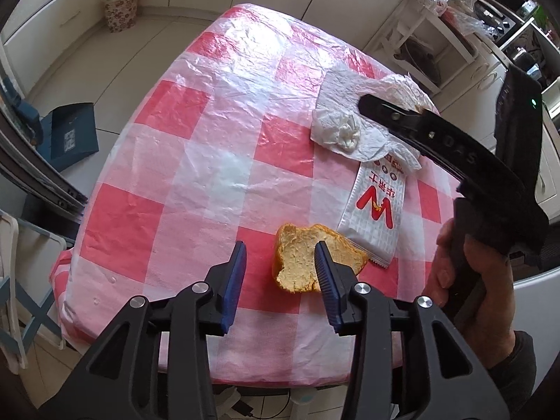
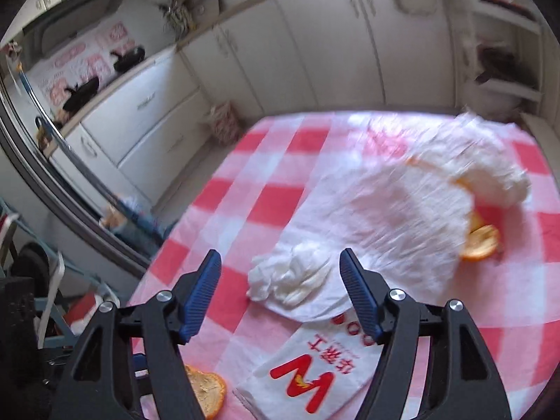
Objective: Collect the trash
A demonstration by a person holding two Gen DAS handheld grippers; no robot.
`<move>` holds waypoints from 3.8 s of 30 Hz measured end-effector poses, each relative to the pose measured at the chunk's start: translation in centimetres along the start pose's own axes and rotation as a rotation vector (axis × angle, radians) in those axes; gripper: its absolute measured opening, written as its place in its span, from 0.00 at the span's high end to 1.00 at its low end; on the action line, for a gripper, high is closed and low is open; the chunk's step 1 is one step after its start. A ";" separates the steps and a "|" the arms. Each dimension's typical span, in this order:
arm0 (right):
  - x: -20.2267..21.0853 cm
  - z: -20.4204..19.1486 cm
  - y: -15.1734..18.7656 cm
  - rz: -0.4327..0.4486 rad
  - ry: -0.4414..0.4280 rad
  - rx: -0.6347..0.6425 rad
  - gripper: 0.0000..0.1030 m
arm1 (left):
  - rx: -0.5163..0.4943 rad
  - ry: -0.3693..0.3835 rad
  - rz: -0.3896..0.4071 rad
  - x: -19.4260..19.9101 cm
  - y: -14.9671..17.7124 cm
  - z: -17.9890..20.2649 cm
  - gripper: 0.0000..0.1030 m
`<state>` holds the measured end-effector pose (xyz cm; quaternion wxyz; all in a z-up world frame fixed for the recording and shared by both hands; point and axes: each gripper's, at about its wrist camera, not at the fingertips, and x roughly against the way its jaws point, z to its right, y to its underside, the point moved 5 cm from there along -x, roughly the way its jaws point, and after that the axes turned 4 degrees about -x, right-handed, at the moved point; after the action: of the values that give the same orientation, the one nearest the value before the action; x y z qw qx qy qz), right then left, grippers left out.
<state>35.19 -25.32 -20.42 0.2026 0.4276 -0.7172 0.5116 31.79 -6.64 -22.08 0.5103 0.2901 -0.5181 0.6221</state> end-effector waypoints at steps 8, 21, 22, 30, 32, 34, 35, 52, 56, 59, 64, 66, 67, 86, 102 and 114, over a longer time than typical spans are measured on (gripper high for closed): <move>-2.9 0.5 0.9 -0.062 0.044 -0.001 0.54 | -0.018 -0.016 -0.019 -0.6 0.3 0.3 0.63; -1.1 -0.3 0.6 -0.035 -0.021 0.006 0.88 | -0.005 -0.044 -0.018 -0.8 0.4 -0.1 0.63; -1.1 -0.3 0.5 -0.028 -0.022 0.000 0.62 | -0.004 -0.043 -0.020 -0.8 0.4 -0.1 0.63; -3.6 -1.4 0.3 -0.021 -0.002 0.038 0.31 | -0.015 -0.043 -0.032 -1.3 0.4 0.4 0.63; -4.3 -1.2 0.5 -0.022 0.023 0.053 0.48 | -0.018 -0.045 -0.034 -1.5 0.4 0.5 0.63; -4.4 -1.1 0.4 -0.026 0.018 0.057 0.64 | -0.019 -0.045 -0.034 -1.5 0.4 0.6 0.63; -4.2 -1.0 0.3 -0.018 0.014 0.048 0.73 | -0.019 -0.047 -0.034 -1.5 0.4 0.5 0.63; 6.1 -0.3 -0.9 0.085 -0.133 0.006 0.88 | -0.030 -0.058 -0.008 -1.0 0.5 0.5 0.95; 8.5 1.8 0.9 0.065 -0.090 0.017 0.88 | -0.026 -0.052 0.001 -0.7 0.5 0.4 0.95; 9.2 4.0 3.2 0.014 -0.042 0.018 0.88 | -0.016 -0.053 -0.008 -0.8 0.8 0.2 0.95; 9.4 7.2 7.1 -0.070 0.025 -0.001 0.88 | 0.012 -0.063 -0.021 -1.2 1.6 0.2 0.92; 9.7 7.9 8.4 -0.093 0.032 -0.007 0.85 | 0.007 -0.080 -0.016 -1.3 1.8 0.5 0.85; 9.8 8.1 8.8 -0.095 0.035 -0.008 0.81 | 0.003 -0.083 -0.010 -1.4 1.9 0.7 0.83; 8.6 6.9 11.2 -0.072 0.149 0.094 0.42 | -0.029 -0.121 0.097 1.3 1.8 0.3 0.95; 9.1 6.4 11.3 -0.061 0.187 0.086 0.68 | -0.016 -0.094 0.131 3.1 1.9 -0.6 0.95; 9.8 6.0 11.4 -0.047 0.172 0.086 0.68 | -0.018 -0.099 0.137 3.2 1.9 -0.6 0.95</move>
<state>21.30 -33.45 -22.01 0.2569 0.4071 -0.6642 0.5719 29.11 -4.85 -20.10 0.4428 0.2800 -0.5668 0.6358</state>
